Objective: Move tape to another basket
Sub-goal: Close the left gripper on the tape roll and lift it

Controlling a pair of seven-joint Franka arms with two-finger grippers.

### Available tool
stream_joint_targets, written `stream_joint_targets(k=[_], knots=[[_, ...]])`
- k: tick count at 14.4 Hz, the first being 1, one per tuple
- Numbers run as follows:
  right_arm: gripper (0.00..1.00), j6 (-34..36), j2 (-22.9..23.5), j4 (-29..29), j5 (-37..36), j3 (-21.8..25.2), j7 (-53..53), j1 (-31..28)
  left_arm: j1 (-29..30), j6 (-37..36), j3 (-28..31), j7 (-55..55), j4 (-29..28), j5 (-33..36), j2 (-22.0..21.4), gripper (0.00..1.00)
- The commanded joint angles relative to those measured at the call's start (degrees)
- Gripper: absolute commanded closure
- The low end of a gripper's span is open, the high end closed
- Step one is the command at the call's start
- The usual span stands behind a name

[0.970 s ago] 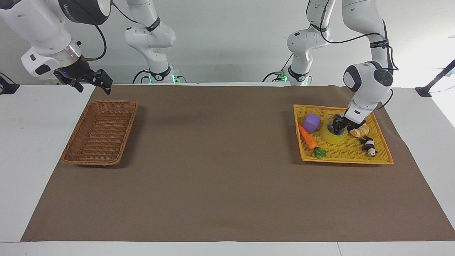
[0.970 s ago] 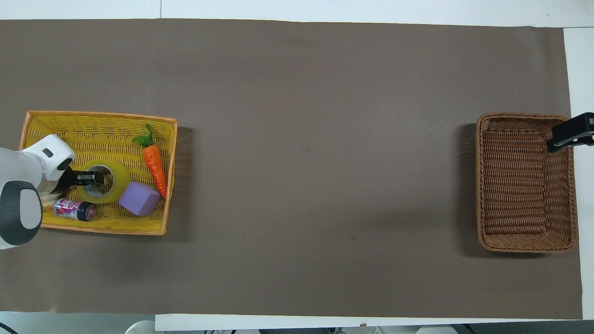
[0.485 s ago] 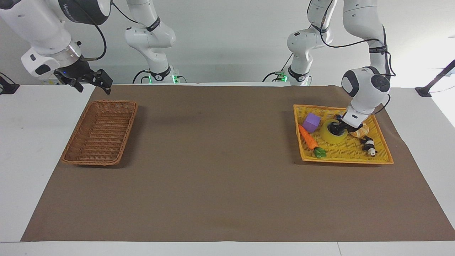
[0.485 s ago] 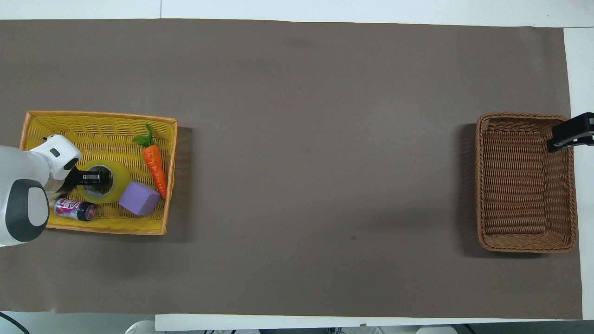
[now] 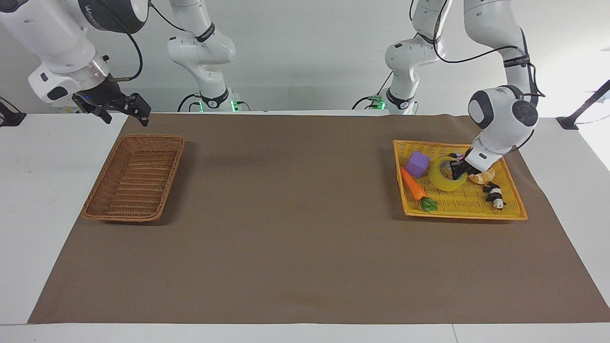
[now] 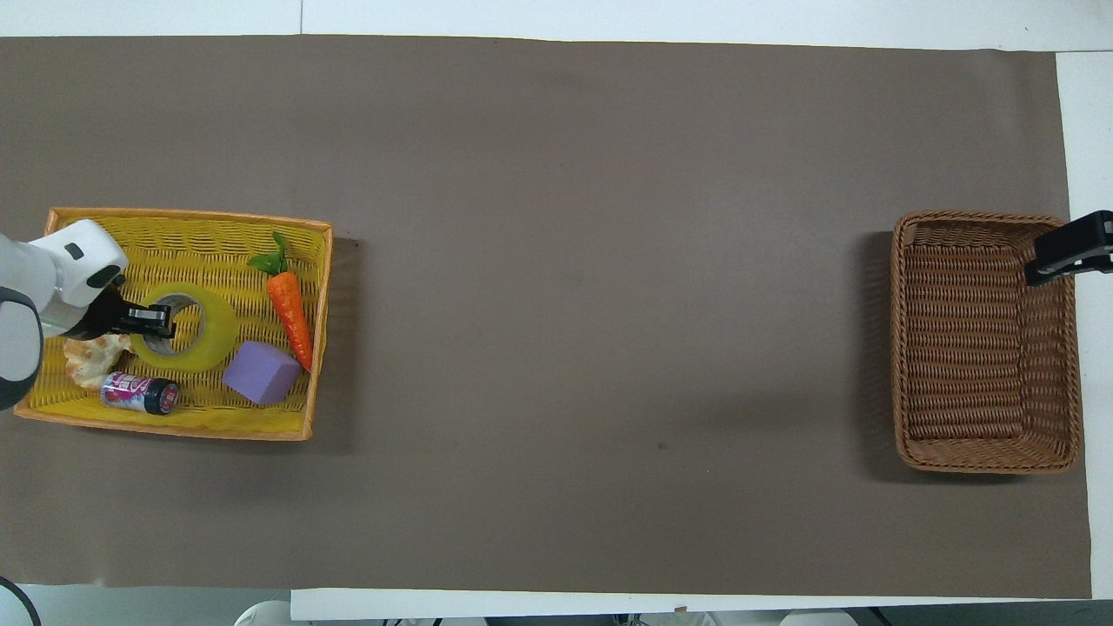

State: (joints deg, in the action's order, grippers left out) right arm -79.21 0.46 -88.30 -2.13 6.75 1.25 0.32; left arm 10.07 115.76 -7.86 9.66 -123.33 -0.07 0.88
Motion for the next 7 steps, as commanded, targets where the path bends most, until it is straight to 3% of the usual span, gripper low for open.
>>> stream_joint_targets(k=[1, 3, 7], knots=[[0.00, -0.07, -1.25, -1.35, -0.24, -0.25, 1.21, -0.32, -7.76, -14.13, 0.04, -8.82, 13.95, -3.59, 1.14, 1.00], [0.00, -0.07, -1.25, -1.35, -0.24, -0.25, 1.21, -0.32, -14.70, -19.59, -0.05, -19.71, 18.90, -10.53, 0.88, 0.99], [0.00, -0.07, -1.25, -1.35, -0.24, -0.25, 1.21, -0.32, -30.16, -13.22, -0.14, -37.58, 19.79, -19.34, 0.53, 0.99]])
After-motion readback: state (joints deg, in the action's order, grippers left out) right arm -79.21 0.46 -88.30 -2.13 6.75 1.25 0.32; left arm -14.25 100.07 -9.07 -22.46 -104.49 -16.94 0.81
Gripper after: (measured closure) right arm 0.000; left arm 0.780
